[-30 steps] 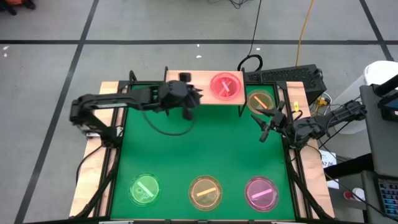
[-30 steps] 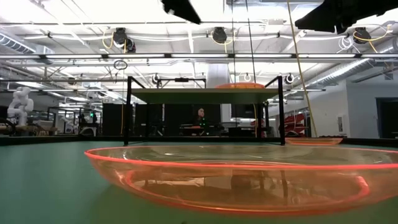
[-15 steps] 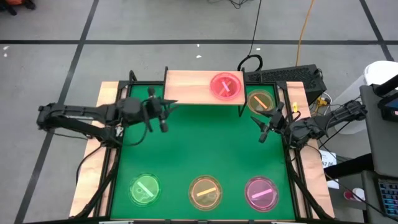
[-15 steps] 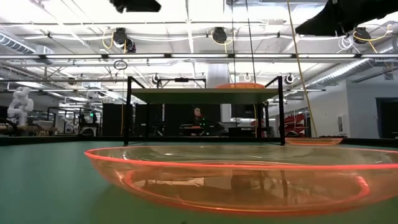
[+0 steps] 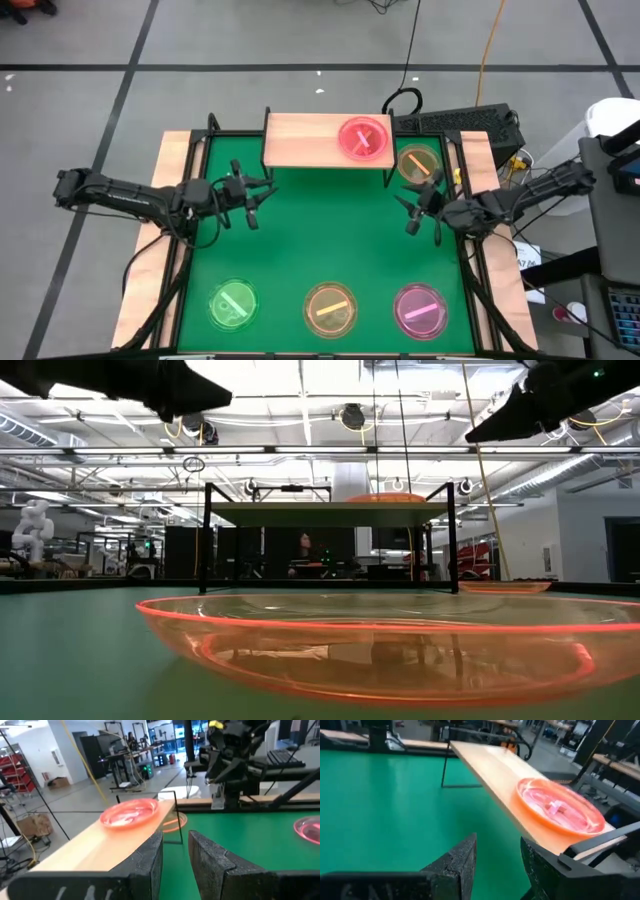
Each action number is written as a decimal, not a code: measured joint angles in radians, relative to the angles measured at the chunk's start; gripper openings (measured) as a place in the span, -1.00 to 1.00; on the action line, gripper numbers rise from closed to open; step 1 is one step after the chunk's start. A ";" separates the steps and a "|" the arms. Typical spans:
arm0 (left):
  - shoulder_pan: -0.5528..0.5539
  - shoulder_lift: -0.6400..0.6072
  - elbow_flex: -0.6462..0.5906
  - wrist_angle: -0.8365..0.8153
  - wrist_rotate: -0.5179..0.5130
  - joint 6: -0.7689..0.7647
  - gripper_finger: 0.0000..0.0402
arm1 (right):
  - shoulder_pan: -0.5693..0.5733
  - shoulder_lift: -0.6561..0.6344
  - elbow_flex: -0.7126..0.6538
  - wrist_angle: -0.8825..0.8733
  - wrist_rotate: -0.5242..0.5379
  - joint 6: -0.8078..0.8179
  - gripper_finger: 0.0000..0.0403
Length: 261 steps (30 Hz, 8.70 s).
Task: Place and stack plates onto a shelf
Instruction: Put the top orange plate on the shelf, then stack the orange plate on top of the orange plate on the shelf
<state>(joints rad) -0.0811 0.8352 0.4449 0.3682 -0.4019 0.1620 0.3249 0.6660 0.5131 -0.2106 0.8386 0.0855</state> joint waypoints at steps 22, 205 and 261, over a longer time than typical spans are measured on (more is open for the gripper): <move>0.000 0.000 -0.018 -0.005 0.002 0.018 -0.51 | -0.184 0.309 0.168 -0.566 -0.245 0.335 -0.33; -0.206 0.238 0.134 -0.178 -0.016 -0.060 -0.51 | -0.202 0.555 0.513 0.127 -0.383 -0.264 -0.40; -0.290 1.013 0.628 -0.569 0.512 -0.924 -0.51 | 0.149 0.205 -0.011 0.908 -0.257 -0.474 -0.40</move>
<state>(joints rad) -0.3714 1.8485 1.0726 -0.2011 0.1099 -0.7617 0.4736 0.8711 0.5018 0.6970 0.5812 -0.3888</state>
